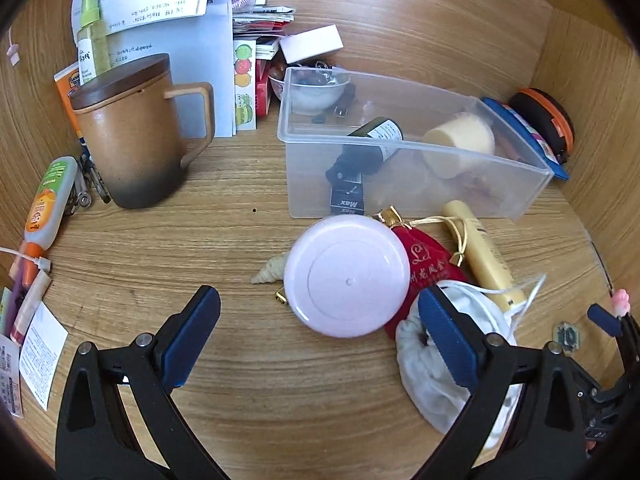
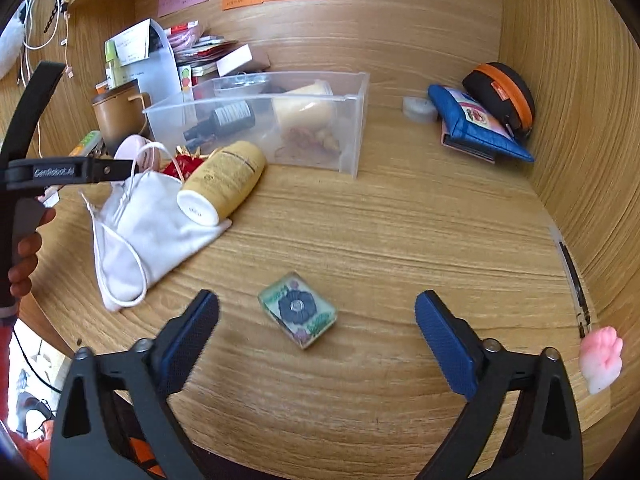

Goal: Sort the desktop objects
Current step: 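Close the right tool on the green packet while the left tool grasps the pink round container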

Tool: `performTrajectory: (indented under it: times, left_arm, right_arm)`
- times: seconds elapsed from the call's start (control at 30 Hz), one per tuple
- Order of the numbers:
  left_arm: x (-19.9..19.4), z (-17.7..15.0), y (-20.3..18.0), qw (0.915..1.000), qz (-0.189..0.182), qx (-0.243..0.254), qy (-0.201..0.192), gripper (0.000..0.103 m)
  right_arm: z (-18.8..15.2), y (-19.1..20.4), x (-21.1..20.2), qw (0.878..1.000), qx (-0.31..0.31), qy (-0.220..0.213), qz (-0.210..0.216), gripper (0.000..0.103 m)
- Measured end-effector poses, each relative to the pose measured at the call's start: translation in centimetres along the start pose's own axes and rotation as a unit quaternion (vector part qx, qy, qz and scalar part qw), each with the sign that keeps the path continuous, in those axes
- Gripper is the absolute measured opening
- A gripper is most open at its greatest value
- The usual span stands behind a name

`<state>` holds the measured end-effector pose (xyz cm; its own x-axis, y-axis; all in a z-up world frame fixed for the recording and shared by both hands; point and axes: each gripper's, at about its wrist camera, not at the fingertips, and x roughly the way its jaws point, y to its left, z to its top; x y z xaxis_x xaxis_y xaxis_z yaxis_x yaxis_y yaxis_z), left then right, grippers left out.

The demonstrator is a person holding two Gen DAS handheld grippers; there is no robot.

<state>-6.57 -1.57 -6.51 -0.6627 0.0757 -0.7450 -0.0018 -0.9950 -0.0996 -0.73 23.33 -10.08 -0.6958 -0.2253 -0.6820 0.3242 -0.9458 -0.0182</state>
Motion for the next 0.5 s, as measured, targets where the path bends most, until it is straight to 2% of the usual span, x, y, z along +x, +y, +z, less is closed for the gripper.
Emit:
performTrajectory:
  times: [0.1,0.17,0.2,0.33,0.43,0.5]
  left_arm:
    - [0.1,0.2,-0.3,0.9999,0.008,0.004,-0.006,0.101]
    - [0.4,0.4,-0.4,0.9999,0.012,0.004,-0.003,0.101]
    - [0.5,0.5,-0.5,0.9999,0.015,0.004,-0.002,0.101]
    - [1.0,0.7,-0.6,0.9997,0.024,0.003,-0.001,0.101]
    - [1.3,0.9,-0.8,0.9996,0.029,0.006,-0.002,0.101]
    - [1.4,1.0,-0.9,0.9994,0.032,0.009,-0.003,0.101]
  right_arm:
    - [-0.2,-0.1,0.4,1.000,-0.002,0.002,-0.008,0.080]
    - [-0.2,0.0,0.7,1.000,-0.004,0.005,-0.009,0.064]
    - [-0.3,0.0,0.8,1.000,-0.004,0.005,-0.002,0.060]
    - [-0.3,0.0,0.8,1.000,-0.002,0.000,0.005,0.054]
    - [-0.1,0.1,0.9,1.000,-0.001,0.000,0.005,0.042]
    - [0.1,0.2,1.0,1.000,-0.002,0.002,0.008,0.029]
